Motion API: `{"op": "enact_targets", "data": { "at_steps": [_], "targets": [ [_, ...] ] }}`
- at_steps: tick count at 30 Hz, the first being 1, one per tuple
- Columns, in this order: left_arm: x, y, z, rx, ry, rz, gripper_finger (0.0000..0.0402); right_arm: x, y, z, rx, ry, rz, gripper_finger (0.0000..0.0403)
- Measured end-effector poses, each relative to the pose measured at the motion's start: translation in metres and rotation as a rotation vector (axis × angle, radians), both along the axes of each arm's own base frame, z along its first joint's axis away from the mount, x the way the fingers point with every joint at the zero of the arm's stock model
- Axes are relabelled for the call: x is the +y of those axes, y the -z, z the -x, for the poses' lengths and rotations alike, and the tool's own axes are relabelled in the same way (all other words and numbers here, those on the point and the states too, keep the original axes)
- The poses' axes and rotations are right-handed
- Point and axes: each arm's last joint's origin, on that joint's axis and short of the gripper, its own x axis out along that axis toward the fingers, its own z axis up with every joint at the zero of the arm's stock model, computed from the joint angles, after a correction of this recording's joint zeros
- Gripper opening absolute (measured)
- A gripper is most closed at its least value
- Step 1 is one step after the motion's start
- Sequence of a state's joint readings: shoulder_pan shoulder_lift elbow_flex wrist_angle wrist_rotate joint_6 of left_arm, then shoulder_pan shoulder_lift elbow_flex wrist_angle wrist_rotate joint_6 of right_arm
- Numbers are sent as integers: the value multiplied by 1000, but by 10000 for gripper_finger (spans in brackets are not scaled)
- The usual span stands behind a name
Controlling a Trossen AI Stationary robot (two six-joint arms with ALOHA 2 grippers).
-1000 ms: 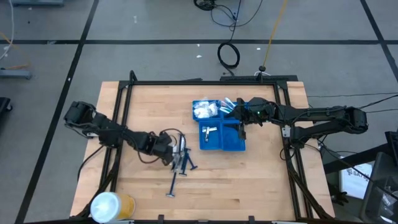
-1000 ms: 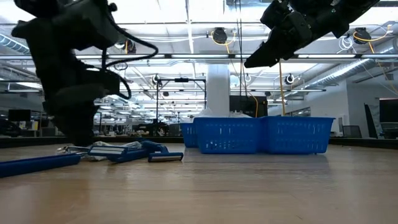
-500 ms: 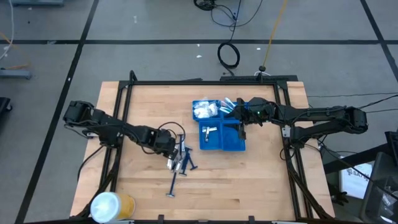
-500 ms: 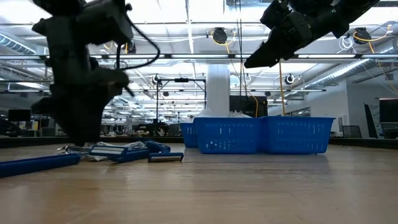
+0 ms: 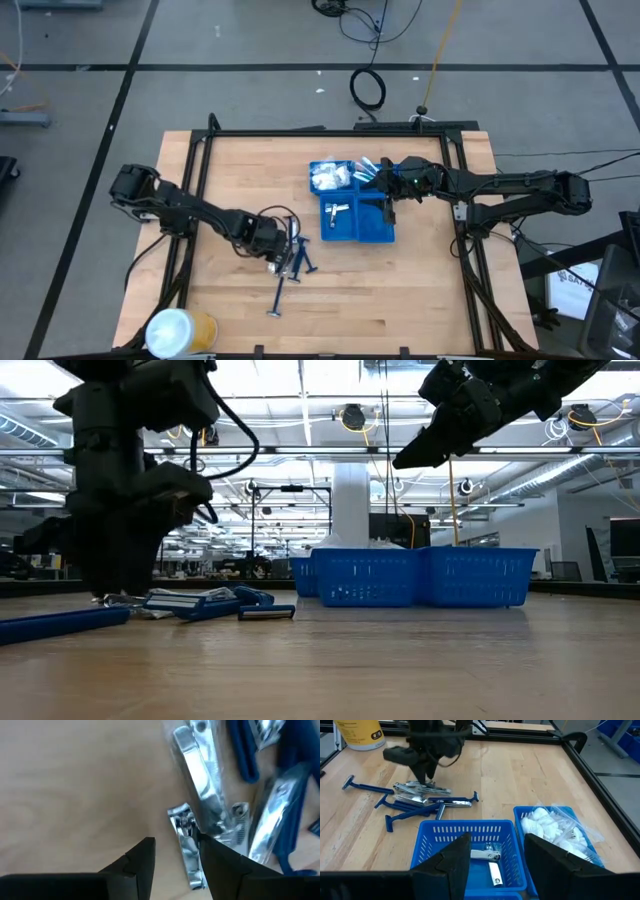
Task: Pick & Place Travel size toiletries
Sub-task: Put the silver nail cutter into the bottom left blue basket
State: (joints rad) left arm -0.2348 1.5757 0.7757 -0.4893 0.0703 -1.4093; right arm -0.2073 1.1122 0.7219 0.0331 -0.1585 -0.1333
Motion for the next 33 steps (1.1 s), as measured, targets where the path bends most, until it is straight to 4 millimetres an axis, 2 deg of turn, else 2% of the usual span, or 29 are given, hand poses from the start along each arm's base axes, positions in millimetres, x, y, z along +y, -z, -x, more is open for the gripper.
{"op": "enact_targets", "data": {
  "at_steps": [7,12,20,26,29,33],
  "targets": [
    [-8,15,1,99,28,40,152,0,0,0,0,0,1,171],
    [-6,16,9,201,26,32,151,0,0,0,0,2,-3,171],
    [-5,16,13,224,106,11,151,0,0,0,0,2,-4,171],
    [-5,16,16,288,-43,49,150,0,0,0,0,2,-4,171],
    [-6,17,17,289,-20,39,134,0,0,0,0,2,-4,171],
    [-5,17,18,293,-9,22,83,0,0,0,0,0,-1,171]
  ]
}}
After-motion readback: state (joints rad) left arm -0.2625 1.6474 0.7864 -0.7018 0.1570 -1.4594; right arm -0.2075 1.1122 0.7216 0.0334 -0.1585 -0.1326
